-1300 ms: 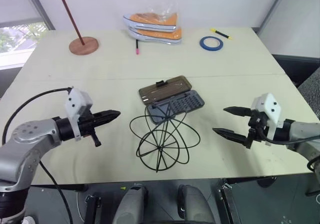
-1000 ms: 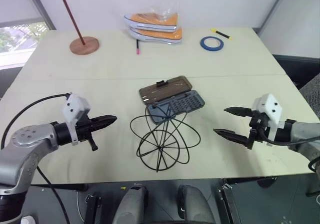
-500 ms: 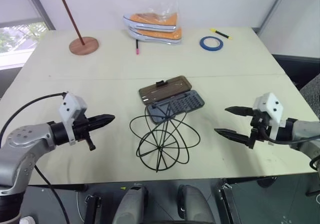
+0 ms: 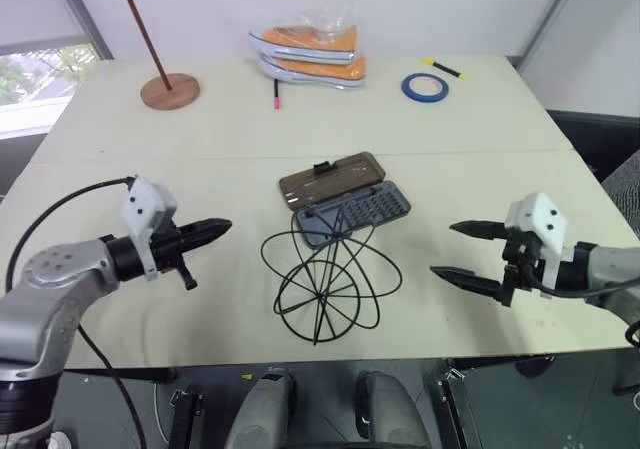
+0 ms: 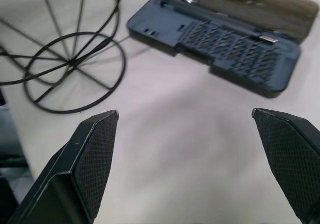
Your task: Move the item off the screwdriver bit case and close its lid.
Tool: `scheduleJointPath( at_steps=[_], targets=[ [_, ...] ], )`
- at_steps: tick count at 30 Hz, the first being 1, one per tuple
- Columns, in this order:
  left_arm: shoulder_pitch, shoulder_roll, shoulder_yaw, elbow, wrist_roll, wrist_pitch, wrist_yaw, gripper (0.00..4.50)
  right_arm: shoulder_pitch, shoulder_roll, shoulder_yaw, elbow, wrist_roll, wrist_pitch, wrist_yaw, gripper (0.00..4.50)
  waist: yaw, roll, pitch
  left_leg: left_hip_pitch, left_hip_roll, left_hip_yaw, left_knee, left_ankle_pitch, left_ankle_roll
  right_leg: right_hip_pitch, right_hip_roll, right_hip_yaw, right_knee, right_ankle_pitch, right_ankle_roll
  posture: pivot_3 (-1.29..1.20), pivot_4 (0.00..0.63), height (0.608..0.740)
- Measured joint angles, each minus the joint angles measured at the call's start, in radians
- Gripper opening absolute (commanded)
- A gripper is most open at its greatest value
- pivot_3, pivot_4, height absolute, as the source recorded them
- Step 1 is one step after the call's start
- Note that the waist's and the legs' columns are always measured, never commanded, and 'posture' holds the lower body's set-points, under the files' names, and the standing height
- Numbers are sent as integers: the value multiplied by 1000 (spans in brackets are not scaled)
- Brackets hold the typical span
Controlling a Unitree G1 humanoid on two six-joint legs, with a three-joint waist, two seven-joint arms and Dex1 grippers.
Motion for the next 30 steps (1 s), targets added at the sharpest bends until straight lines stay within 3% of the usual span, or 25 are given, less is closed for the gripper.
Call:
scheduleJointPath(
  at_steps=[5,12,24,26,30],
  targets=[
    [-49,-27,-45,60,49,-37,20,0,19,-9,-1,-100,85,43,25,4454,-4,0,0,1,1,0,0,0,0,0,0,0,0,0,0,0,150,740],
    [-101,-54,-81,120,98,-78,21,0,-71,49,60,-171,193,102,-59,4454,-2,0,0,0,0,0,0,0,0,0,0,0,0,1,2,0,150,740],
    [-105,-55,-102,146,145,-98,20,0,-112,108,200,-183,210,113,-120,4454,-3,0,0,0,0,0,0,0,0,0,0,0,0,2,3,0,150,740],
    [-105,-54,-102,146,153,-100,20,0,-125,114,211,-181,205,113,-130,3666,-3,0,0,0,0,0,0,0,0,0,0,0,0,2,3,0,150,740],
    [-104,-53,-102,146,159,-106,20,0,-152,135,237,-180,197,112,-147,1671,-2,0,0,0,0,0,0,0,0,0,1,0,0,2,3,0,150,740]
  ],
)
